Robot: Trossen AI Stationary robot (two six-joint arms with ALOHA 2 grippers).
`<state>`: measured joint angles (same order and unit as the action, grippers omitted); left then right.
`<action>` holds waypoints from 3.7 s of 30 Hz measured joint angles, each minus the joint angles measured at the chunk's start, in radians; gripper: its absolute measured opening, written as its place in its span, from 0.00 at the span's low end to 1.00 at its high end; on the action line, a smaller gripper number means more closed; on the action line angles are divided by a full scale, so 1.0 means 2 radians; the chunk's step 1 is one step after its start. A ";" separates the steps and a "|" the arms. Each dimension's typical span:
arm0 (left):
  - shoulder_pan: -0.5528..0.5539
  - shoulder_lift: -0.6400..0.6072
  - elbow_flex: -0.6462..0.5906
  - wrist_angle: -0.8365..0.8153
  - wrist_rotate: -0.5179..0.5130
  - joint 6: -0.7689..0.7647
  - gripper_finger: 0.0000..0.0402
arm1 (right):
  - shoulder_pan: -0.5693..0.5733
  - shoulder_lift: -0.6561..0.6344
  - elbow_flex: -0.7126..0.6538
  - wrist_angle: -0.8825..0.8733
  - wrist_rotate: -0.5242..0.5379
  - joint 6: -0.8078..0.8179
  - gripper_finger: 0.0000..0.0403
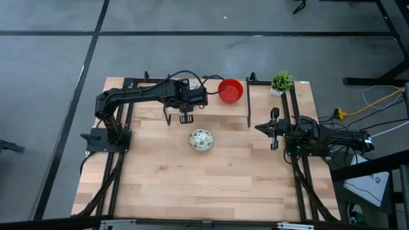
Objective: Pick & Place Mini bowls
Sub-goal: Stack the bottom white patterned bowl on top of the white patterned bowl on the shelf
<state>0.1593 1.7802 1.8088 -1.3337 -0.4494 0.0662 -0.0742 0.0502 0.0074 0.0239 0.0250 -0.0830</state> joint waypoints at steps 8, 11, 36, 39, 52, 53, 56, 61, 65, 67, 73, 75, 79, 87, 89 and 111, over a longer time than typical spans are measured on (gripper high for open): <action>0.000 0.000 0.000 0.000 -0.003 0.003 0.22 | 0.000 0.000 0.000 0.000 0.000 0.000 0.04; -0.001 -0.004 0.000 0.000 -0.012 0.010 0.20 | 0.000 0.000 0.000 0.000 0.000 0.000 0.04; -0.013 -0.029 0.000 -0.014 -0.002 0.026 0.00 | 0.000 0.000 0.000 0.000 0.000 0.000 0.04; -0.011 -0.029 0.000 -0.014 -0.002 0.026 0.00 | 0.000 0.000 0.000 0.000 0.000 0.000 0.04; -0.003 -0.024 -0.006 -0.009 0.017 0.022 0.00 | 0.000 0.000 0.000 0.000 0.000 0.000 0.04; -0.003 -0.024 -0.010 -0.007 0.017 0.022 0.00 | 0.000 0.000 0.000 0.000 0.000 0.000 0.04; -0.003 -0.023 -0.013 -0.007 0.015 0.020 0.00 | 0.000 0.000 0.000 0.000 0.000 0.000 0.04; -0.006 -0.023 -0.013 -0.004 -0.003 0.025 0.00 | 0.000 0.000 0.000 0.000 0.000 0.000 0.04; -0.007 -0.026 -0.013 -0.004 -0.001 0.026 0.00 | 0.000 0.000 0.000 0.000 0.000 0.000 0.04; -0.007 -0.027 -0.013 -0.004 0.010 0.026 0.01 | 0.000 0.000 0.000 0.000 0.000 0.000 0.04; -0.009 -0.032 -0.012 -0.003 0.070 0.032 0.00 | 0.000 0.000 0.000 0.000 0.000 0.000 0.04; -0.012 -0.032 -0.012 -0.003 0.035 0.032 0.01 | 0.000 0.000 0.000 0.000 0.000 0.000 0.04; -0.011 -0.032 -0.012 -0.004 -0.009 0.035 0.00 | 0.000 0.000 0.000 0.000 0.000 0.000 0.04; -0.002 -0.032 -0.012 -0.004 -0.010 0.038 0.00 | 0.000 0.000 0.000 0.000 0.000 0.000 0.04; 0.000 -0.032 -0.012 -0.004 -0.004 0.039 0.00 | 0.000 0.000 0.000 0.000 0.000 0.000 0.04; 0.007 -0.029 -0.029 0.010 0.017 0.035 0.00 | 0.000 0.000 0.000 0.000 0.000 0.000 0.04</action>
<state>0.1726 1.7222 1.7512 -1.3136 -0.4153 0.1356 -0.0742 0.0502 0.0074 0.0239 0.0250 -0.0830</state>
